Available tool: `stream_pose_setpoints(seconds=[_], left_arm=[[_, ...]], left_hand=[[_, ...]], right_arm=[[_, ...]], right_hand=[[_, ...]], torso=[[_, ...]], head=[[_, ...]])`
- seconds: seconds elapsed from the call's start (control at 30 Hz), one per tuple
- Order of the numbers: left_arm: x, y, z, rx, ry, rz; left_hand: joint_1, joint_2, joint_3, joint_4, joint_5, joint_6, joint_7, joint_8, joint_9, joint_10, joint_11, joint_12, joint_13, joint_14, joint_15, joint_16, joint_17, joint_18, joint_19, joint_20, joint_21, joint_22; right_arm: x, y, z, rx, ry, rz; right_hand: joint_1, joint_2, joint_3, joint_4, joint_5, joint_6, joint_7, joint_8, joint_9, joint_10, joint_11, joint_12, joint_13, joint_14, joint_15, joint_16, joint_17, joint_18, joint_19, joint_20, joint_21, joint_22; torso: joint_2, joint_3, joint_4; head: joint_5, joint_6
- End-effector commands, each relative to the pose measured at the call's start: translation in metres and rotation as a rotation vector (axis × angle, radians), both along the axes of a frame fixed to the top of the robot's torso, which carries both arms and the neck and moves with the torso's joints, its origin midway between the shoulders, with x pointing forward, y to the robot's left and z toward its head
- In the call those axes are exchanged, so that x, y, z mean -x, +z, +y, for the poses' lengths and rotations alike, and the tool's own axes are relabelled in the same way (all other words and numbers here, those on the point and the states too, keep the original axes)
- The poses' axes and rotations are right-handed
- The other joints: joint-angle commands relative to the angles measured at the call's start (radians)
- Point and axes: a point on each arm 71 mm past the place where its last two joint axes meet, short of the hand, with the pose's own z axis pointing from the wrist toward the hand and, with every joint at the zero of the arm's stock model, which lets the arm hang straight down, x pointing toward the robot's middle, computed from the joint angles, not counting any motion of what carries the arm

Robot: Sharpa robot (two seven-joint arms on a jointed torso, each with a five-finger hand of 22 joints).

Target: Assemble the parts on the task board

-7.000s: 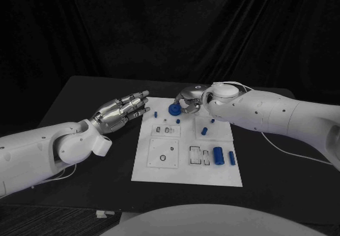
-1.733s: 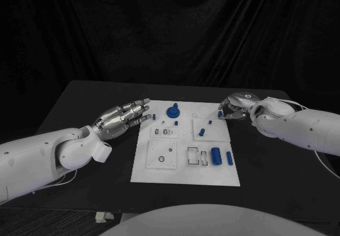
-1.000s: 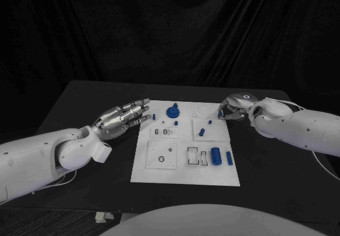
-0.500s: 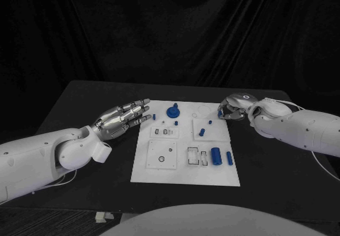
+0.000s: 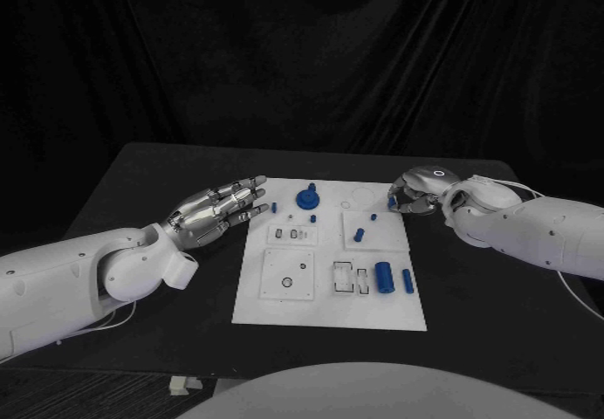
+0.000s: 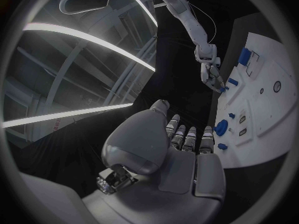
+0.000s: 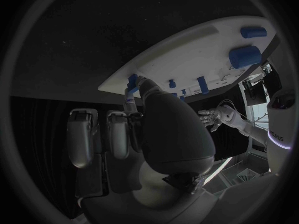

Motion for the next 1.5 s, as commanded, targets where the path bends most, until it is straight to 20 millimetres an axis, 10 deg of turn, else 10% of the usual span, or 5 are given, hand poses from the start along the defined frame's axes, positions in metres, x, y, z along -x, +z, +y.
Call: stream_pose_setpoints(seconds=[0.03, 0.53, 1.5], left_arm=[[0.001, 0.001, -0.001, 0.018, -0.008, -0.004], [0.000, 0.000, -0.001, 0.012, -0.007, -0.001], [0.001, 0.000, -0.006, 0.014, -0.023, 0.006]], left_hand=[[0.002, -0.002, 0.007, -0.001, 0.005, -0.001, 0.008, 0.003, 0.001, -0.002, 0.007, 0.002, 0.001, 0.000, 0.005, 0.000, -0.001, 0.005, 0.001, 0.008, -0.003, -0.002], [0.001, -0.002, 0.010, -0.002, 0.005, 0.001, 0.009, 0.005, 0.001, -0.002, 0.008, 0.004, 0.002, 0.001, 0.005, 0.000, -0.001, 0.005, 0.001, 0.008, -0.003, -0.002], [0.000, -0.003, 0.011, -0.002, 0.005, 0.003, 0.009, 0.006, 0.001, -0.002, 0.009, 0.006, 0.002, 0.001, 0.005, 0.000, -0.001, 0.005, 0.001, 0.008, -0.003, -0.002]], right_arm=[[0.000, 0.013, 0.004, -0.034, 0.005, -0.083], [0.018, 0.072, 0.070, -0.135, 0.154, -0.197], [0.047, 0.020, 0.172, -0.076, 0.288, -0.031]], right_hand=[[0.010, -0.001, -0.002, -0.006, 0.003, 0.009, 0.000, 0.006, 0.005, 0.103, 0.009, 0.004, 0.263, 0.105, 0.010, 0.003, 0.263, 0.003, 0.085, 0.006, -0.004, 0.248], [0.008, -0.007, -0.004, -0.009, -0.002, 0.014, 0.004, 0.008, 0.010, 0.103, 0.012, 0.004, 0.263, 0.105, 0.018, 0.003, 0.263, 0.003, 0.084, 0.011, -0.005, 0.248], [0.002, -0.011, -0.001, -0.030, 0.003, 0.026, 0.019, 0.004, 0.020, 0.103, 0.033, 0.004, 0.263, 0.105, 0.037, 0.003, 0.263, 0.008, 0.076, 0.027, -0.022, 0.242]], torso=[[0.000, -0.0001, 0.0000], [-0.001, -0.0002, 0.0001], [0.000, -0.0001, 0.0000]], head=[[-0.001, 0.000], [0.013, 0.000], [0.020, 0.000]])
